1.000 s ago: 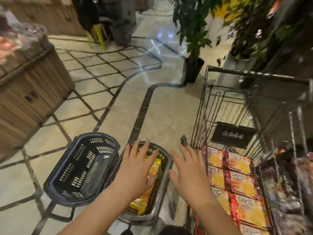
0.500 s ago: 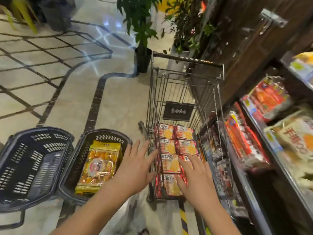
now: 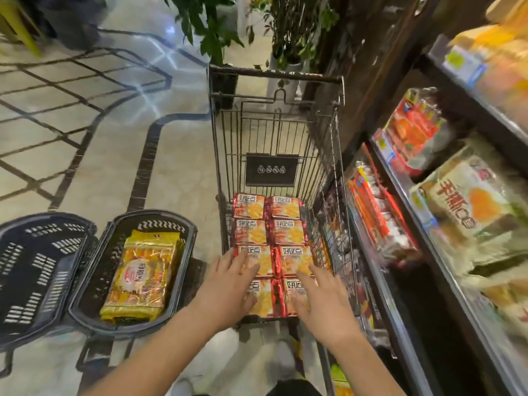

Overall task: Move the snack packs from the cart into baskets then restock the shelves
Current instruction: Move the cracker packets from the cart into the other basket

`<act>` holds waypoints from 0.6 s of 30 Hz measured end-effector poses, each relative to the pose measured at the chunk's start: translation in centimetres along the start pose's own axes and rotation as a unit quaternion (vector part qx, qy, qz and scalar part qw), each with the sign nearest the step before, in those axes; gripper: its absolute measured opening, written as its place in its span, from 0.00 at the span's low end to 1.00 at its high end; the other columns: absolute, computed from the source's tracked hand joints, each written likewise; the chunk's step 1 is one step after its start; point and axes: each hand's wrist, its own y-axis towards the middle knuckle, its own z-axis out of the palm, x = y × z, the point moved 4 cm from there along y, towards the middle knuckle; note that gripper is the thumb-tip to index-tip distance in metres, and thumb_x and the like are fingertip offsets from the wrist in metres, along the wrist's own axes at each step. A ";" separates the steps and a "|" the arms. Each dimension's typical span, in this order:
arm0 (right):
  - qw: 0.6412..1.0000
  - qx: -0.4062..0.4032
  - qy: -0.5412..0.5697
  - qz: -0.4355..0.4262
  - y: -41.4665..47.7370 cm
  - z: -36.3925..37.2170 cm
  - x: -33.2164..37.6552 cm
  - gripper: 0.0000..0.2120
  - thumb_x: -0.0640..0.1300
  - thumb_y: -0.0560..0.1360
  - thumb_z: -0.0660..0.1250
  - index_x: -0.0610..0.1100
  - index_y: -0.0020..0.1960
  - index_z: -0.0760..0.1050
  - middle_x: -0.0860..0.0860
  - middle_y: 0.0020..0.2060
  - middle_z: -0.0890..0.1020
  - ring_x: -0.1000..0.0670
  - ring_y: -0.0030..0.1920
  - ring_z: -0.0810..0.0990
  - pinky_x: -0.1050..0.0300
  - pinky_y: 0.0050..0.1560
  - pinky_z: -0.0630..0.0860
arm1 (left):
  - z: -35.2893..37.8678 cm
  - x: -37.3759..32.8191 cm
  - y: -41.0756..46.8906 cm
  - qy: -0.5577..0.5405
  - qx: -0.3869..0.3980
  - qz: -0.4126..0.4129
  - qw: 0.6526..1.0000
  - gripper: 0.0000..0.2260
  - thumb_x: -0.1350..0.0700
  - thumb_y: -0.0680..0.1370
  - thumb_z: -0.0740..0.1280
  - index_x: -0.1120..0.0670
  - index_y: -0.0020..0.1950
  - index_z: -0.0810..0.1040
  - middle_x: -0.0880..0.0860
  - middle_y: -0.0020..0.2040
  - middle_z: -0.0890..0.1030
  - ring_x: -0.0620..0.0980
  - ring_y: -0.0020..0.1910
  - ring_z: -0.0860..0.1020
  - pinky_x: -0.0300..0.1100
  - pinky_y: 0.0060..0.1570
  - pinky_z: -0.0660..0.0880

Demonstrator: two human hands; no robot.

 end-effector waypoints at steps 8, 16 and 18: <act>0.995 0.090 0.007 -0.040 5.0 0.4 -9.1 0.29 0.56 0.82 0.59 0.54 0.80 0.57 0.49 0.80 0.57 0.46 0.79 0.54 0.47 0.80 0.50 | 4.1 -5.8 4.9 0.007 0.092 -0.071 0.993 0.31 0.39 0.84 0.57 0.46 0.84 0.50 0.58 0.85 0.44 0.62 0.83 0.46 0.58 0.80 0.48; 0.987 0.140 0.009 -0.076 7.2 2.4 -10.8 0.29 0.56 0.82 0.60 0.52 0.81 0.58 0.46 0.80 0.59 0.43 0.79 0.57 0.46 0.78 0.53 | 5.5 -6.8 7.1 -0.027 0.112 -0.112 0.987 0.31 0.40 0.84 0.57 0.46 0.84 0.50 0.56 0.85 0.42 0.61 0.83 0.46 0.56 0.80 0.48; 0.985 0.161 0.009 -0.066 7.8 3.0 -11.1 0.30 0.56 0.82 0.61 0.52 0.81 0.58 0.46 0.80 0.58 0.43 0.79 0.56 0.45 0.79 0.53 | 6.4 -6.6 7.7 -0.041 0.127 -0.119 0.984 0.31 0.39 0.84 0.56 0.46 0.84 0.50 0.55 0.85 0.44 0.61 0.83 0.46 0.57 0.80 0.49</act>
